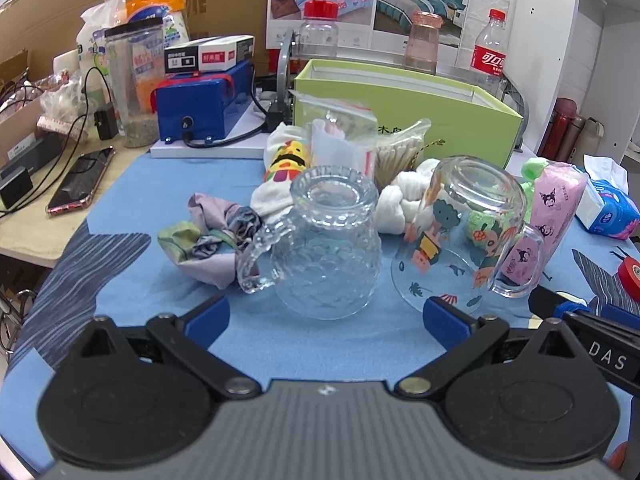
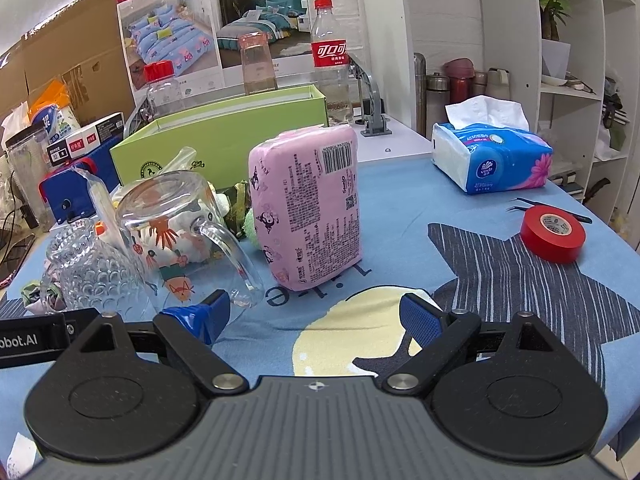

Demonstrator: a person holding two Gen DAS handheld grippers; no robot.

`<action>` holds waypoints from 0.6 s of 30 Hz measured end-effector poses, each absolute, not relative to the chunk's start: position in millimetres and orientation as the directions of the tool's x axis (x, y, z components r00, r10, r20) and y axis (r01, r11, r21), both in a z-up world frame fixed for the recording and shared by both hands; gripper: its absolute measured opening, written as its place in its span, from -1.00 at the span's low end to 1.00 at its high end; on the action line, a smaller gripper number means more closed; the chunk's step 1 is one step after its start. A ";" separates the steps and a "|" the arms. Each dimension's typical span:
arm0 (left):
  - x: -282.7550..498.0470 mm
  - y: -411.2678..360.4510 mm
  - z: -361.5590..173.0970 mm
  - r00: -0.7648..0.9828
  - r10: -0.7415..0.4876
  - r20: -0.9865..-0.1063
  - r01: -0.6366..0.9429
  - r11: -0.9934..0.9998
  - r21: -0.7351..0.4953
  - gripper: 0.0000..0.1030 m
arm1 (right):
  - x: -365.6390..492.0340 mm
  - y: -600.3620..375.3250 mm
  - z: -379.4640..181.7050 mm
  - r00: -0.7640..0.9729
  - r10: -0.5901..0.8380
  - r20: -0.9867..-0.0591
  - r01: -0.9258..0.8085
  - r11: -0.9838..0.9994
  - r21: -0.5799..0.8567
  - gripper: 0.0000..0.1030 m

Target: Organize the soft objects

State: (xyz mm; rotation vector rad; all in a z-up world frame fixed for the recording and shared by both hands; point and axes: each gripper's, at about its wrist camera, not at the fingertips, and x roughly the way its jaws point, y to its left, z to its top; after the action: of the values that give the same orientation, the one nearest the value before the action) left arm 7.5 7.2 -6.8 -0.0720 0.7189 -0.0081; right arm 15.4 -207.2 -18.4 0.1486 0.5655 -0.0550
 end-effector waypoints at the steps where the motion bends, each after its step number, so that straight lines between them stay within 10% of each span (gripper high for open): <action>1: 7.4 7.4 -6.7 0.753 -0.032 -0.657 -0.017 0.998 -0.068 0.99 | 15.5 -207.1 -18.4 0.843 -0.011 -0.537 0.093 0.988 0.125 0.54; 18: 5.6 11.5 -1.6 0.741 -0.045 -0.670 -0.006 0.997 -0.074 0.99 | 9.8 -210.3 -10.5 0.870 -0.010 -0.493 0.096 0.984 0.148 0.53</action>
State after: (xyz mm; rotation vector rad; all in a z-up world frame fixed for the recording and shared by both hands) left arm 5.6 11.5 -1.6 -0.0730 0.7363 -0.0215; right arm 9.8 -210.3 -10.5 0.1703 0.5133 -0.0557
